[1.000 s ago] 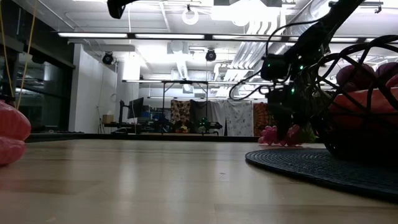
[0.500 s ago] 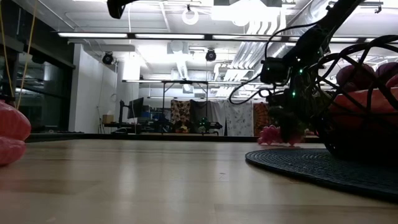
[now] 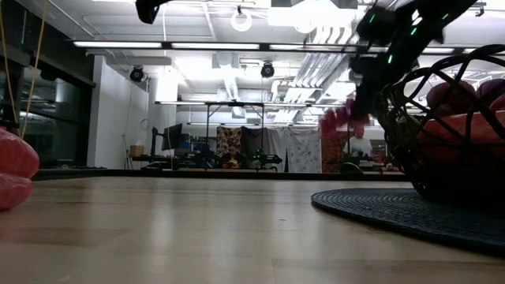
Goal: Build produce basket
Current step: Put the purple grapes into the basket
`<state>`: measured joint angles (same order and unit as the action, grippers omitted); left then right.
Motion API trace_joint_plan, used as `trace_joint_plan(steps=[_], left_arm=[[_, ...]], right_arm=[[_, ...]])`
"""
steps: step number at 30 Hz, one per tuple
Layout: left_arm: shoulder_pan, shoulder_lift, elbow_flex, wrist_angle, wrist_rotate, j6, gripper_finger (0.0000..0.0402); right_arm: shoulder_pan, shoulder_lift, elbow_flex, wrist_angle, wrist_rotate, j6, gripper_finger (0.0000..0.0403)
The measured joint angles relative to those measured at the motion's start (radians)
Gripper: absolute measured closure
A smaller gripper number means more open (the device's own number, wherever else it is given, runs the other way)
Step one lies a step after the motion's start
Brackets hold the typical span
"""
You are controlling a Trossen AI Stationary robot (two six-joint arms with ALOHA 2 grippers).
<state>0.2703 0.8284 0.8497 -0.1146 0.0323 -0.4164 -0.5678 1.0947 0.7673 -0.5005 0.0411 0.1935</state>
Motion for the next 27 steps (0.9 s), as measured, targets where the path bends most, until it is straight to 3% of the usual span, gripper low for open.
trace_joint_plan(steps=[4, 10, 17, 27], left_arm=[[0.0, 0.0, 0.0, 0.005, 0.001, 0.0, 0.0124], [-0.002, 0.0, 0.0, 0.056, 0.001, 0.076, 0.0124], [-0.006, 0.0, 0.0, 0.13, -0.018, 0.19, 0.0124], [-0.003, 0.0, 0.0, 0.135, -0.018, 0.192, 0.0124]], right_arm=[[0.061, -0.162, 0.0, 0.075, -0.081, 0.079, 0.0292], [0.192, -0.305, 0.0, 0.273, -0.102, 0.155, 0.0292], [0.317, -0.322, 0.001, 0.397, -0.093, 0.121, 0.0293], [0.333, -0.322, 0.001, 0.397, -0.071, 0.112, 0.0293]])
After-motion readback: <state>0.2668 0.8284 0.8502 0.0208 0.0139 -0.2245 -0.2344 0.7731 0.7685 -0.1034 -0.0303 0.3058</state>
